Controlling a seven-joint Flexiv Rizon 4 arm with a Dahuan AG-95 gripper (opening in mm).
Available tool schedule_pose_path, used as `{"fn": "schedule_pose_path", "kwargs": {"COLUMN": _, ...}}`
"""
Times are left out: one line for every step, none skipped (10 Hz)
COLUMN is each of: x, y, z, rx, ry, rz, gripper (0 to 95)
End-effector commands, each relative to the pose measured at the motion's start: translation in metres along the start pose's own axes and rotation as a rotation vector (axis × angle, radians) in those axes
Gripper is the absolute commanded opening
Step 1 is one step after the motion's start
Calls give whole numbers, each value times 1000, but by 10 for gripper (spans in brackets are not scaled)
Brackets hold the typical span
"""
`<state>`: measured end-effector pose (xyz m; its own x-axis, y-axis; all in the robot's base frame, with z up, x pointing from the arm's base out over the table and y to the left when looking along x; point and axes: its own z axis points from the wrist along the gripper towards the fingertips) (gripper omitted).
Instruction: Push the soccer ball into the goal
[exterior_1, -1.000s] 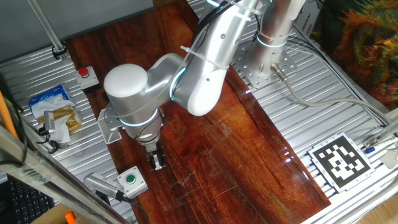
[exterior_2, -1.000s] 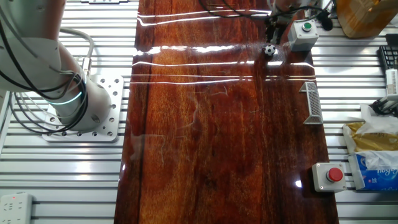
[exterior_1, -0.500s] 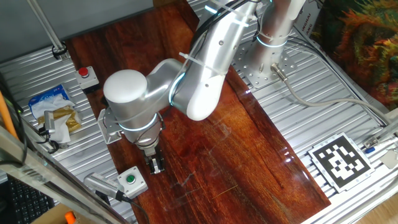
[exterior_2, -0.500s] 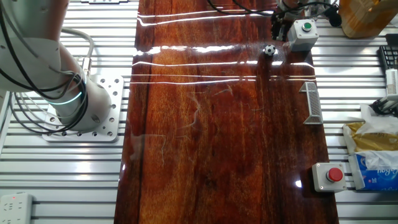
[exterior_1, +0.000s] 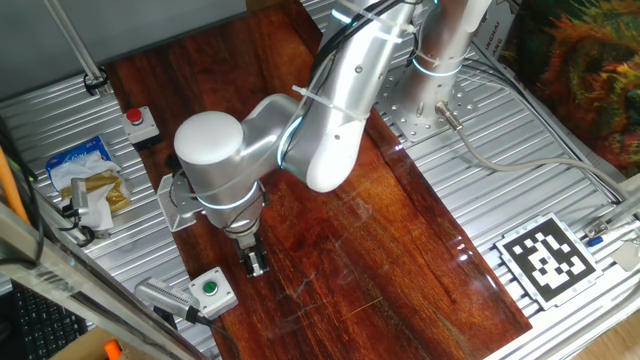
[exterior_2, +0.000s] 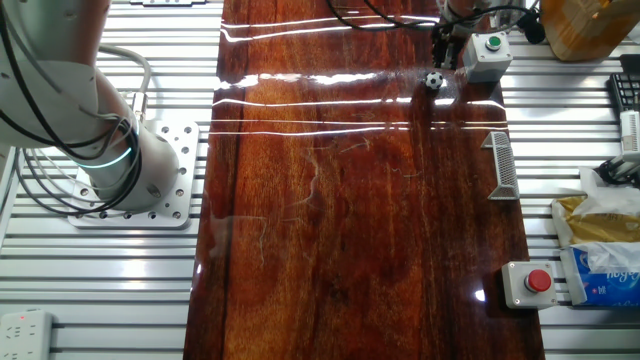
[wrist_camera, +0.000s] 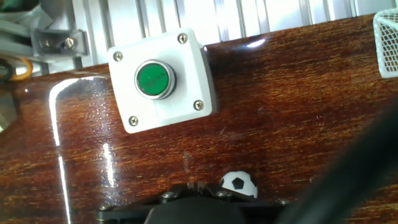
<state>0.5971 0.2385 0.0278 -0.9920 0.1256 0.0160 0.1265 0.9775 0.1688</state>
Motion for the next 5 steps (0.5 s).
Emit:
{"fn": "schedule_pose_path", "kwargs": {"x": 0, "y": 0, "z": 1, "rx": 1, "ry": -1, "rz": -18, "gripper": 0}}
{"fn": "schedule_pose_path", "kwargs": {"x": 0, "y": -1, "z": 2, "rx": 4, "ry": -1, "rz": -43, "gripper": 0}}
{"fn": "schedule_pose_path", "kwargs": {"x": -1, "y": -3, "z": 3, "rx": 8, "ry": 0, "rz": -75, "gripper": 0}}
{"fn": "schedule_pose_path", "kwargs": {"x": -1, "y": -5, "z": 5, "rx": 14, "ry": -1, "rz": -116, "gripper": 0}}
{"fn": "schedule_pose_path", "kwargs": {"x": -2, "y": -7, "z": 6, "rx": 17, "ry": 1, "rz": -144, "gripper": 0}}
